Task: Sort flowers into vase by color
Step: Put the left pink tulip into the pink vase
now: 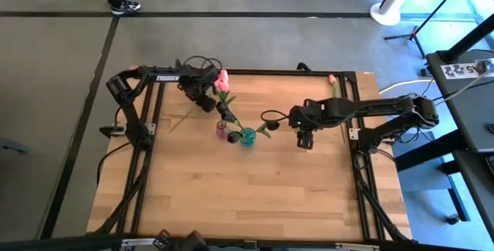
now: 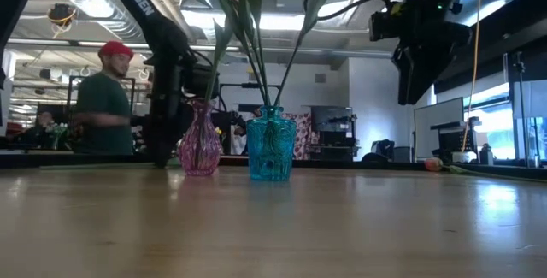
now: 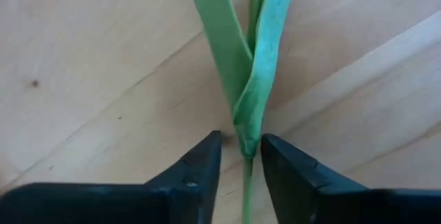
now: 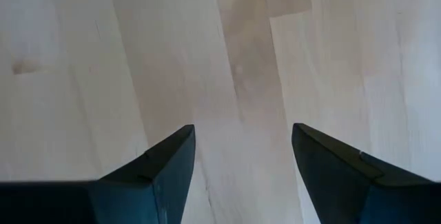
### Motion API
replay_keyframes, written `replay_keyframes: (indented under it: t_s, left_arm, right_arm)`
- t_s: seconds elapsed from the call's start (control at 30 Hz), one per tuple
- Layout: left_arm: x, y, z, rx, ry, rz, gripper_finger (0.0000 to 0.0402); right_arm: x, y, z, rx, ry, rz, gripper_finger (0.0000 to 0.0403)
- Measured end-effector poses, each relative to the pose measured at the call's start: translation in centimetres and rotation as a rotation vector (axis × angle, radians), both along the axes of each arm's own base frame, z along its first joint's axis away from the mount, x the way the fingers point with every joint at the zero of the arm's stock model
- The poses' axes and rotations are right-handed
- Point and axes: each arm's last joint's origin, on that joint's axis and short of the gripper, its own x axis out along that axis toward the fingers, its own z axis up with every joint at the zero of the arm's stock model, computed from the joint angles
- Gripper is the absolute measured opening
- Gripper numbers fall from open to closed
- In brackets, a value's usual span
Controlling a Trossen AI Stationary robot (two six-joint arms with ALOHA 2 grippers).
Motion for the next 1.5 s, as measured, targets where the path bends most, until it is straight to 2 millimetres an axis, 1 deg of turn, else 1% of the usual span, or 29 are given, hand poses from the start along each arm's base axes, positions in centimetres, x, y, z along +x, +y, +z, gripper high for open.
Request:
replay_keyframes:
  t_s: [0.07, 0.17, 0.27, 0.3, 0.33, 0.4, 0.47, 0.53, 0.6, 0.7, 0.8, 0.87, 0.93, 1.0, 1.07, 1.13, 1.2, 1.27, 1.4, 1.5]
  left_arm:
    - [0.2, -0.2, 0.0, 0.011, -0.010, -0.010, 0.0077]
    - [0.6, -0.3, 0.3, 0.033, -0.028, -0.023, 0.0019]
    - [0.6, -0.4, 1.0, 0.074, -0.036, -0.024, 0.0010]
    - [0.6, -0.4, 1.4, 0.113, -0.044, -0.018, 0.0007]
    - [0.5, -0.4, 2.2, 0.146, -0.060, -0.011, 0.0006]
    - [-0.3, -1.1, 4.3, 0.198, -0.084, 0.006, 0.0005]
    - [-1.0, -1.6, 6.4, 0.260, -0.149, 0.028, 0.0004]
    - [-2.2, -2.6, 8.8, 0.315, -0.212, 0.061, 0.0003]
    - [-3.3, -3.4, 11.6, 0.432, -0.306, 0.111, 0.0002]
    - [-5.5, -4.9, 14.7, 0.594, -0.412, 0.187, 0.0002]
    - [-7.1, -6.8, 17.3, 0.714, -0.614, 0.226, 0.0002]
    - [-7.9, -8.3, 18.2, 0.759, -0.768, 0.178, 0.0001]
    - [-8.3, -10.0, 18.5, 0.779, -0.933, 0.077, 0.0001]
    - [-8.6, -11.7, 18.4, 0.801, -1.090, -0.020, 0.0001]
    - [-8.8, -13.1, 17.6, 0.844, -1.204, -0.127, 0.0001]
    - [-8.7, -14.3, 16.3, 0.866, -1.284, -0.251, 0.0001]
    - [-8.6, -15.2, 15.0, 0.871, -1.358, -0.363, 0.0000]
    - [-8.5, -15.9, 13.8, 0.846, -1.415, -0.426, 0.0000]
    - [-8.5, -17.1, 13.0, 0.844, -1.525, -0.544, 0.0000]
    - [-8.3, -17.5, 12.1, 0.843, -1.506, -0.594, 0.0000]
  right_arm:
    - [0.0, 0.0, 0.0, -0.002, 0.000, 0.005, 0.0241]
    - [-0.2, 0.0, 0.4, -0.008, -0.017, 0.024, 0.0241]
    - [-0.9, 0.0, 1.4, -0.023, -0.060, 0.054, 0.0241]
    - [-1.2, 0.0, 1.9, -0.028, -0.087, 0.055, 0.0241]
    - [-1.6, 0.0, 2.5, -0.037, -0.115, 0.052, 0.0241]
    - [-2.5, 0.0, 3.5, -0.071, -0.187, 0.043, 0.0241]
    - [-3.4, 0.0, 4.2, -0.104, -0.269, 0.028, 0.0241]
    - [-4.2, 0.0, 4.3, -0.113, -0.325, 0.018, 0.0241]
    - [-5.0, 0.0, 4.2, -0.116, -0.377, 0.008, 0.0241]
    - [-5.6, 0.0, 3.9, -0.108, -0.442, -0.027, 0.0241]
    - [-5.7, 0.0, 3.3, -0.093, -0.453, -0.047, 0.0241]
    - [-5.7, 0.0, 2.9, -0.081, -0.442, -0.055, 0.0241]
    - [-5.5, 0.0, 2.9, -0.081, -0.453, -0.055, 0.0241]
    - [-5.5, 0.0, 2.9, -0.081, -0.455, -0.055, 0.0241]
    - [-5.2, 0.0, 3.2, -0.086, -0.495, -0.049, 0.0241]
    - [-5.0, 0.0, 3.4, -0.094, -0.520, -0.039, 0.0241]
    - [-4.8, 0.0, 3.7, -0.097, -0.555, -0.035, 0.0241]
    - [-4.7, 0.0, 3.8, -0.104, -0.573, -0.027, 0.0241]
    - [-4.5, 0.0, 4.1, -0.110, -0.604, -0.022, 0.0241]
    - [-4.4, 0.0, 4.1, -0.110, -0.609, -0.023, 0.0241]
